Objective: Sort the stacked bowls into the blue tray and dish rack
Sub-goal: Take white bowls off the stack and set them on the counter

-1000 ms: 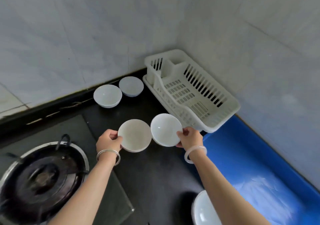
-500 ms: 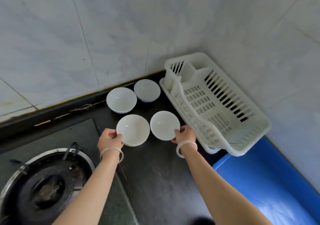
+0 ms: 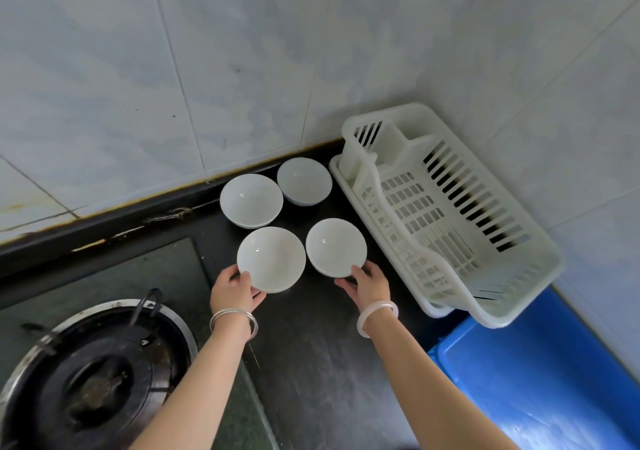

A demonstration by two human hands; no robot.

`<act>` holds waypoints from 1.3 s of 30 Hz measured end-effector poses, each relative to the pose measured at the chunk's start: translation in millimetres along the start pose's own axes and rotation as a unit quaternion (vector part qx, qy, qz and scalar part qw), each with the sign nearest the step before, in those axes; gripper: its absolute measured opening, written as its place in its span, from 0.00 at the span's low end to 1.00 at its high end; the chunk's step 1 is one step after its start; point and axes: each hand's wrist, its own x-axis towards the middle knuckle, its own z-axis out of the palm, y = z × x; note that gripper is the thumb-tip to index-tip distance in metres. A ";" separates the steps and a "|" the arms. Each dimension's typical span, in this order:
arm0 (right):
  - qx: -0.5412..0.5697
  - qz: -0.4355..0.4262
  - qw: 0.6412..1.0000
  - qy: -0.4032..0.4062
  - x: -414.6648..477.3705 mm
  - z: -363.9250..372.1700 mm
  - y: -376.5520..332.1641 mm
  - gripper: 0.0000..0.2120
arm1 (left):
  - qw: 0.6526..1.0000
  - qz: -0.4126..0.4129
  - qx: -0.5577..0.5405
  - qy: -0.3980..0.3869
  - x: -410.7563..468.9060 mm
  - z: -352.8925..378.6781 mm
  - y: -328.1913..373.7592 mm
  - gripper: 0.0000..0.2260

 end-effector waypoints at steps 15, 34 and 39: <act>0.007 0.014 1.000 0.001 11.0 35.8 -17.5 0.21 | 0.998 0.003 -0.065 0.019 -6.9 2.0 -0.7 0.12; -0.122 -0.023 0.989 -0.084 -43.3 -8.5 -27.7 0.17 | 0.993 0.103 0.053 -0.014 -35.9 -11.0 -28.7 0.18; -0.266 -0.132 0.953 -0.067 -92.3 -75.3 -12.9 0.13 | 0.977 0.143 0.148 -0.050 -79.3 -11.6 -57.2 0.15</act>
